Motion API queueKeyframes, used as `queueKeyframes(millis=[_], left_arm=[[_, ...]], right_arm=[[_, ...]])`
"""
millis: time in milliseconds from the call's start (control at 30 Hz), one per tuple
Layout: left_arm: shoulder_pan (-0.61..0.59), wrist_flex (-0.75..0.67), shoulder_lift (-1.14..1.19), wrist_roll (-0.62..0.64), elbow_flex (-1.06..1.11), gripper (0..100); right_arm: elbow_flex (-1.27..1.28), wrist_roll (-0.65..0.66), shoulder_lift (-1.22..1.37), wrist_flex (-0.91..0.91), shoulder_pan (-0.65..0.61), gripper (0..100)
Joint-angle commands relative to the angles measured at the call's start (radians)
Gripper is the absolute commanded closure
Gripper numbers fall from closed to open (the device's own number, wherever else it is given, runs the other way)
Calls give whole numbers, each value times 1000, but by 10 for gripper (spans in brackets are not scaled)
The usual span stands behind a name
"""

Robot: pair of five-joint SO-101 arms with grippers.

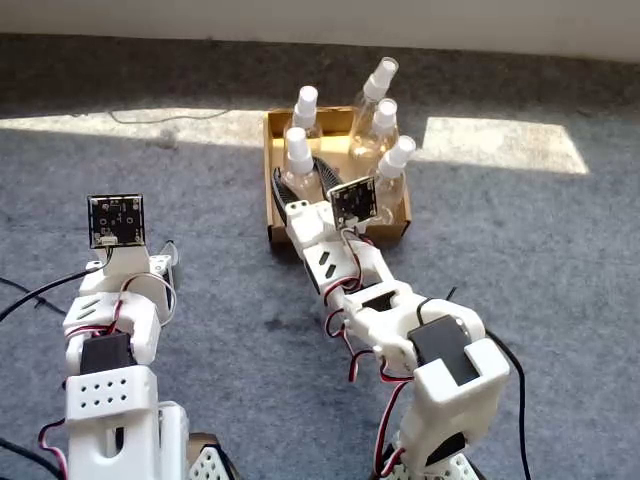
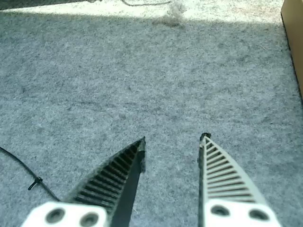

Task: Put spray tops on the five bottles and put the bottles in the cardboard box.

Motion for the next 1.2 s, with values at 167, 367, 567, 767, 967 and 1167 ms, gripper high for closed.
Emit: queueKeyframes(millis=[167,367,567,767,967,1167], left_arm=[[18,-17,-10,-5,-5,818],[18,-17,-10,-5,-5,818],[18,-17,-10,-5,-5,818],[18,-17,-10,-5,-5,818],[18,-17,-10,-5,-5,818],[18,-17,-10,-5,-5,818]], right_arm=[[-39,0,-8,-22,-10,866],[-39,2,-15,-22,-19,866],[-39,97,-16,-25,-56,865],[-38,100,-16,-25,-64,864],[-38,100,-16,-25,-61,864],[-38,104,-16,-22,-61,864]])
